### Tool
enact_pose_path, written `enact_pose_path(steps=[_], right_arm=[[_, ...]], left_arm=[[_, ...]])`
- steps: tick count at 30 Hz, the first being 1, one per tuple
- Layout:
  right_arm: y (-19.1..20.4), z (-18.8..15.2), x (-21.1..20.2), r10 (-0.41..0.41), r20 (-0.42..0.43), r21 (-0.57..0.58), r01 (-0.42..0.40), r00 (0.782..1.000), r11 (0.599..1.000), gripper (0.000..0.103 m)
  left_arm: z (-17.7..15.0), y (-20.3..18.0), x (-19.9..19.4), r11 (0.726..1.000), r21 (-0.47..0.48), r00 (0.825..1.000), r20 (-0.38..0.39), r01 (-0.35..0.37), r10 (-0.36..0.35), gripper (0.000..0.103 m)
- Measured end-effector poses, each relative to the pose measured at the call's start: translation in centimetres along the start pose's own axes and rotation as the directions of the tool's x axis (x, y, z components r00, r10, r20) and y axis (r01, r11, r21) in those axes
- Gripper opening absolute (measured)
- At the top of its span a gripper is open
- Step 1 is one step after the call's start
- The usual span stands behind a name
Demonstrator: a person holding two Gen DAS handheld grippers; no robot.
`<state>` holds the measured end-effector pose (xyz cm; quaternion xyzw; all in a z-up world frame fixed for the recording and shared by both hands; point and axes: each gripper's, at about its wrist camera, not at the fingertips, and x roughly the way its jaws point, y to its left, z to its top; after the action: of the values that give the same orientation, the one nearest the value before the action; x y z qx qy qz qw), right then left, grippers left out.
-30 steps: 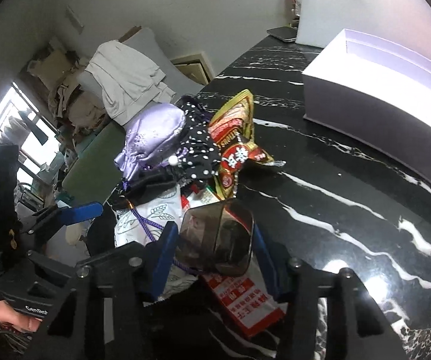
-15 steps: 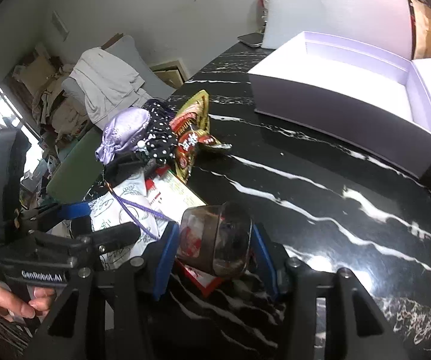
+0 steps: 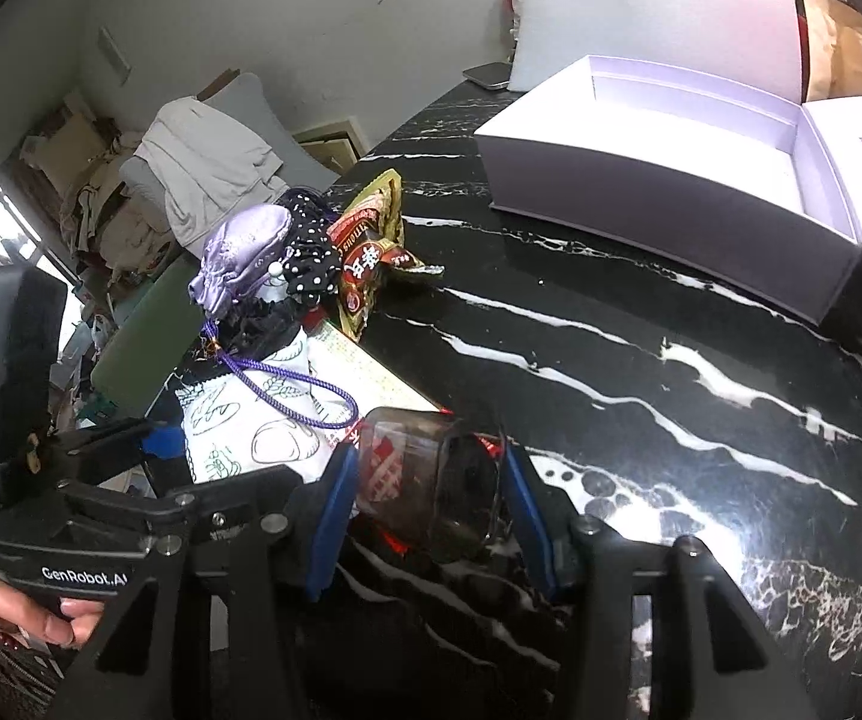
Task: Organize objects
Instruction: 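Carry the white pouch and dark cup in both tools over the lavender box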
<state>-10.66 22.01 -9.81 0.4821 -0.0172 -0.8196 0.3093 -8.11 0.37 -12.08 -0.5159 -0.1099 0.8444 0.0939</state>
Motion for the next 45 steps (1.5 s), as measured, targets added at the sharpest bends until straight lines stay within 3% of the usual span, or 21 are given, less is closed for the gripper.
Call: enact_pose_path(steps=[1,4,8,28,45], right_arm=[[0.0,-0.1,-0.1,-0.002,0.001,-0.002,0.002,1.0,1.0,0.048],[0.1,-0.4,-0.4,-0.003,0.008,-0.003,0.003,1.0,1.0,0.045],[0.1,-0.9,-0.9,-0.001,0.018,-0.004,0.001,1.0,1.0,0.042],[0.2,-1.7,-5.9,-0.025,0.13,-0.011,0.027,0.991,1.0,0.04],[-0.9,1.3,-10.7,-0.099,0.244,-0.046,0.113,0.965,0.993,0.04]], left_arm=[[-0.2,-0.3,-0.2,1.0,0.007,1.0,0.007,0.009,-0.009,0.057],[-0.5,-1.0,-0.9,1.0,0.031,1.0,0.028,0.001,-0.002,0.049],[-0.8,-1.3,-1.6,0.999,0.042,0.999,0.033,-0.003,0.001,0.045],[-0.8,-4.3,-6.2,0.991,0.134,0.993,0.113,0.026,-0.041,0.043],[4.7,-10.5,-7.5,0.958,0.288,0.984,0.173,-0.01,-0.042,0.043]])
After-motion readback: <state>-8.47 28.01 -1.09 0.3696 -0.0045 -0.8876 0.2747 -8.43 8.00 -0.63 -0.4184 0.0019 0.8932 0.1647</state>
